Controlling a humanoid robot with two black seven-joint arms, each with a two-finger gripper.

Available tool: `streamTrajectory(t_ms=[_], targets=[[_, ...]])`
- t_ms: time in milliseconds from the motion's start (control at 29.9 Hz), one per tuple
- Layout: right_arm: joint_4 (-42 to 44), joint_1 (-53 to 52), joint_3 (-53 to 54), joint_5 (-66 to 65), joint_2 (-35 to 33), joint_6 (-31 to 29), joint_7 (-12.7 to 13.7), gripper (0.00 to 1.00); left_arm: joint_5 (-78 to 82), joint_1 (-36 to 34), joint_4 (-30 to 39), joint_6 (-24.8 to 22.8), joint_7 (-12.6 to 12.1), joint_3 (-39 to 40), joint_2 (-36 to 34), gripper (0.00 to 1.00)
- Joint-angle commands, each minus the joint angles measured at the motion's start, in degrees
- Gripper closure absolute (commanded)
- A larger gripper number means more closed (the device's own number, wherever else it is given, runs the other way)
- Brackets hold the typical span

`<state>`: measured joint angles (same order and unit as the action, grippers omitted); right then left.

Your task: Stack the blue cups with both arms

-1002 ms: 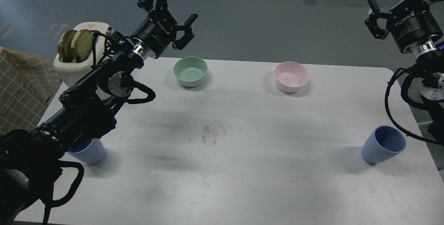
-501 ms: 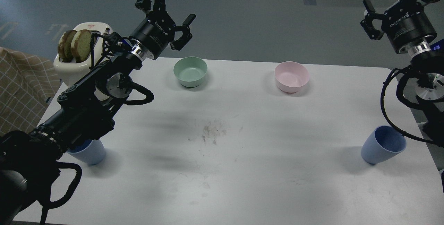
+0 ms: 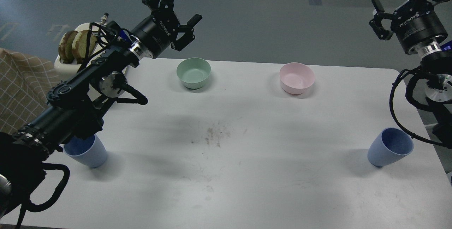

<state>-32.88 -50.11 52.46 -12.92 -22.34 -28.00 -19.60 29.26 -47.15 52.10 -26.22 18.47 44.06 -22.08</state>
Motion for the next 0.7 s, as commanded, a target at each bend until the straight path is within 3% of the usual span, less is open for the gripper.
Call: streamTrajectory(t_ms=[0,134,301,367,534,668], targets=[[-0.1,-0.1,0.0,0.0,0.0,0.0,0.0,0.0,5.2,0.2,7.6,-1.5,-0.4,-0.6,-7.9,0.02],[-0.2,-0.1,0.0,0.0,0.0,0.0,0.0,0.0,11.7,0.2,13.2,-1.8,-0.3,-2.0,-16.2,0.02],[-0.2,-0.1,0.0,0.0,0.0,0.0,0.0,0.0,32.1,2.5,25.9,-1.8,0.9,-2.5,-33.3,0.02],[-0.3,-0.1,0.0,0.0,0.1,0.0,0.0,0.0,35.9,3.5,28.7,-1.8,2.0,-2.6,-37.1,0.02],[-0.8,0.0,0.0,-0.1,0.0,0.0,0.0,0.0,50.6,9.5,34.3,-1.8,9.5,-2.6,-49.9,0.02],[-1.0,-0.1,0.0,0.0,-0.1,0.0,0.0,0.0,61.1,13.9,34.0,-1.8,9.5,-2.8,-54.7,0.02]])
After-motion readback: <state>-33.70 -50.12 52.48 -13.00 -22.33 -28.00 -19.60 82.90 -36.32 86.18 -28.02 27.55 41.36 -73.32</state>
